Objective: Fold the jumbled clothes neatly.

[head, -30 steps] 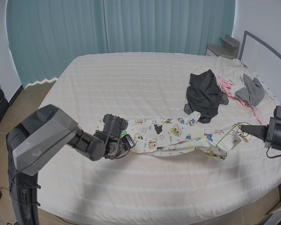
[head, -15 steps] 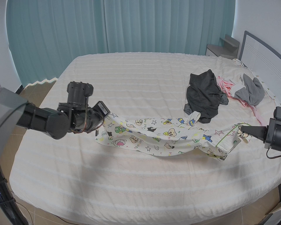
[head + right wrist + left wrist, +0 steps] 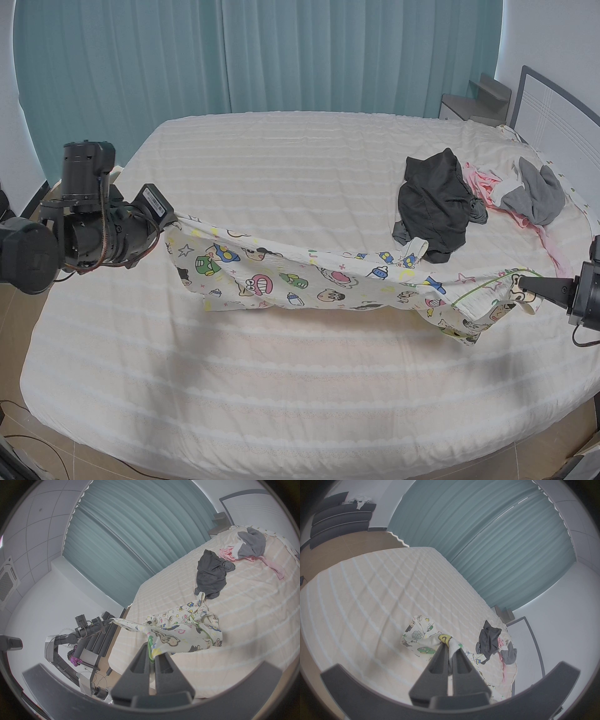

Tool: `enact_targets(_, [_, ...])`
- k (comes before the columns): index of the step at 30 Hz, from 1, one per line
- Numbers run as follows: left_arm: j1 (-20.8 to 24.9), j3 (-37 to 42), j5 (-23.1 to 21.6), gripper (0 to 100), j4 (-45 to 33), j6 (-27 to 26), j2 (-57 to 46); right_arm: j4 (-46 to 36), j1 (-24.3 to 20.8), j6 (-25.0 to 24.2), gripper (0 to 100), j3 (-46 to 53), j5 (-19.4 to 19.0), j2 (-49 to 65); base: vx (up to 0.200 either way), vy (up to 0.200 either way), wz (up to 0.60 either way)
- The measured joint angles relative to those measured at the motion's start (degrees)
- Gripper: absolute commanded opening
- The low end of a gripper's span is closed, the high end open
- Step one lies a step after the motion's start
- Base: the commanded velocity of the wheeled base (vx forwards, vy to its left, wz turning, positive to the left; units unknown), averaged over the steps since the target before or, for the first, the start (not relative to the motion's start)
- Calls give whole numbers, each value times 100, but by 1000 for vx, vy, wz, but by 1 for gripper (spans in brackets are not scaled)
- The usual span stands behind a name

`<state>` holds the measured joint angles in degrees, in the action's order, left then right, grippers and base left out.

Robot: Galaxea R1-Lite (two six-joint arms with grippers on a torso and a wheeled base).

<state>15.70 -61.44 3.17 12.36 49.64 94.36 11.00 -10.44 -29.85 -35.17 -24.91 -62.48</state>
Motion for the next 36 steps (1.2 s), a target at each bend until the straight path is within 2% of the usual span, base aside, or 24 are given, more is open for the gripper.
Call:
enact_targets(8, [-27,321,-27,0,-166,0,-664,-7,-23,7,0,188,-2,140,0,0,0])
enact_targets(17, [-33,1067,-344,0,-172,-10,-1128,-68,-54,101,0,433,-2,276,0,0,0])
enact_targets(25, [-138,1809,-672,0,-163,-13,-1371,-233,-139,402,0,1106,-2,429,0,0,0])
enact_targets(36, [-160,2895,-1108,0,-169,-112,-1643,-369,-530,741,0,2114,22,558,0,0,0])
